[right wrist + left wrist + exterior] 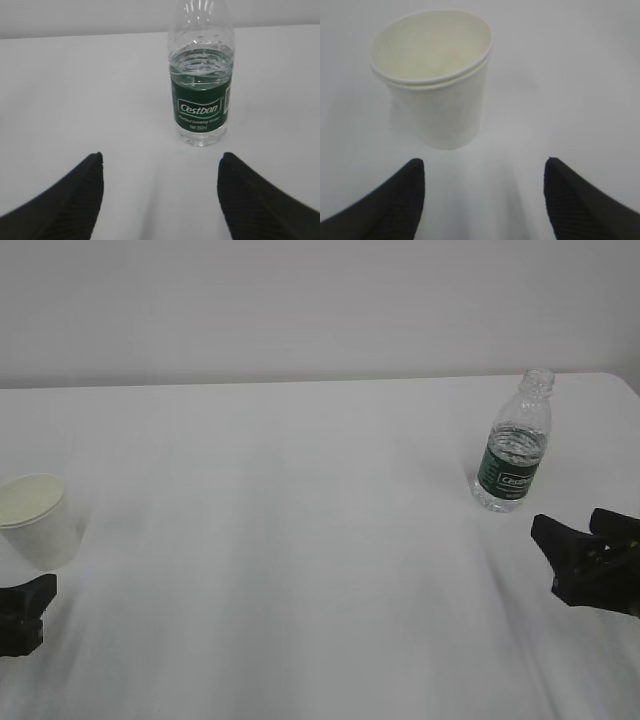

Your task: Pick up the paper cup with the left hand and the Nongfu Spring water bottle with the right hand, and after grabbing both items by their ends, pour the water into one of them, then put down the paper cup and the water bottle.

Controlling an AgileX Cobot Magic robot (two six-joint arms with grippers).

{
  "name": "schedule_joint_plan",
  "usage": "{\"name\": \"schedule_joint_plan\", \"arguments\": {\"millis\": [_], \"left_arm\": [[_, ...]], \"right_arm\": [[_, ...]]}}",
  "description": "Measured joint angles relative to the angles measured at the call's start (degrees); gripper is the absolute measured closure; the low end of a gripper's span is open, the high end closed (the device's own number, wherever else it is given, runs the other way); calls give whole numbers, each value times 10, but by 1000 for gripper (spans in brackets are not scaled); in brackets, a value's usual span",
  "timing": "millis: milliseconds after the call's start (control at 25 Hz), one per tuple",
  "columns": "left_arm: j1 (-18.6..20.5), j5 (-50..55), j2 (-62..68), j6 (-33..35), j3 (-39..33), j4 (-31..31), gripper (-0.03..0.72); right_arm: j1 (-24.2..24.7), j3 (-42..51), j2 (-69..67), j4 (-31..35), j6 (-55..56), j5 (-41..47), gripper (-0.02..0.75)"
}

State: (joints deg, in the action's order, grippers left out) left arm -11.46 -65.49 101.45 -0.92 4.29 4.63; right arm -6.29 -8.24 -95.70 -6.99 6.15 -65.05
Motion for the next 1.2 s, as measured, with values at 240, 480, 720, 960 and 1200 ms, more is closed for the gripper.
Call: {"name": "schedule_joint_plan", "arguments": {"millis": [240,480,720,960,1200], "left_arm": [[0,-1,11,0,4,-2,156],[0,-3,12,0,5,-6,156],[0,-3,12,0,5,-6,156],[0,-3,12,0,5,-6,156],[0,-3,12,0,5,-6,157]], "right_arm": [[0,-46,-53,22,0,-3,108],[0,-97,-107,23,-25,-3,94],[0,-147,-149,30,-42,-3,93],[0,-184,-192,54,-45,-3,94],[0,-215,-234,66,-45,-3,94]]}}
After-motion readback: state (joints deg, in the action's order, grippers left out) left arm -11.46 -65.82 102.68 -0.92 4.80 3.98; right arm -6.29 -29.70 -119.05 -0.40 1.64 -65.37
